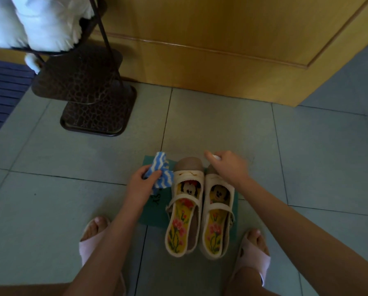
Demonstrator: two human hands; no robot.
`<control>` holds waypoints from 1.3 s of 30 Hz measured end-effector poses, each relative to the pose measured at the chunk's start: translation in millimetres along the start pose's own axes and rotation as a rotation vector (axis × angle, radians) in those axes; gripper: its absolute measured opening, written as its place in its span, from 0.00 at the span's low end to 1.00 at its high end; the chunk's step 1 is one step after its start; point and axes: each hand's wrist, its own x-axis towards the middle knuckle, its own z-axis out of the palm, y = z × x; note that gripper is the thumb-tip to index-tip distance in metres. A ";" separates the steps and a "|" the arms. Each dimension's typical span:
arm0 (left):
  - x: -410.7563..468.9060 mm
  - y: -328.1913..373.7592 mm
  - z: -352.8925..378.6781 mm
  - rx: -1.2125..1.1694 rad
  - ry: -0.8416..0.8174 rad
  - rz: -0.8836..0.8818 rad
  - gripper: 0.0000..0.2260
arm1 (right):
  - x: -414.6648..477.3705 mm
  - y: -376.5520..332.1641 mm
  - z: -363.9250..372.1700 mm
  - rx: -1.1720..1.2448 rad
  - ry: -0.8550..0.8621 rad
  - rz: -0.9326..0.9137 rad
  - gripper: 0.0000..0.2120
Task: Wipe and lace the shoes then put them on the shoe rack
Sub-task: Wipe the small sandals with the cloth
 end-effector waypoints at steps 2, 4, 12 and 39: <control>0.6 2.1 1.2 0.015 -0.001 0.004 0.13 | -0.9 10.1 -13.1 0.051 0.020 0.055 0.22; 0.8 4.6 3.6 0.028 -0.019 0.027 0.13 | -1.7 21.8 -22.5 0.068 0.078 0.100 0.22; -7.0 9.4 11.0 -0.007 -0.065 0.037 0.06 | -7.0 24.5 -15.0 -0.051 0.044 0.101 0.19; -10.1 11.2 14.9 0.013 -0.062 0.045 0.08 | -40.0 61.3 -0.8 0.106 0.136 0.262 0.21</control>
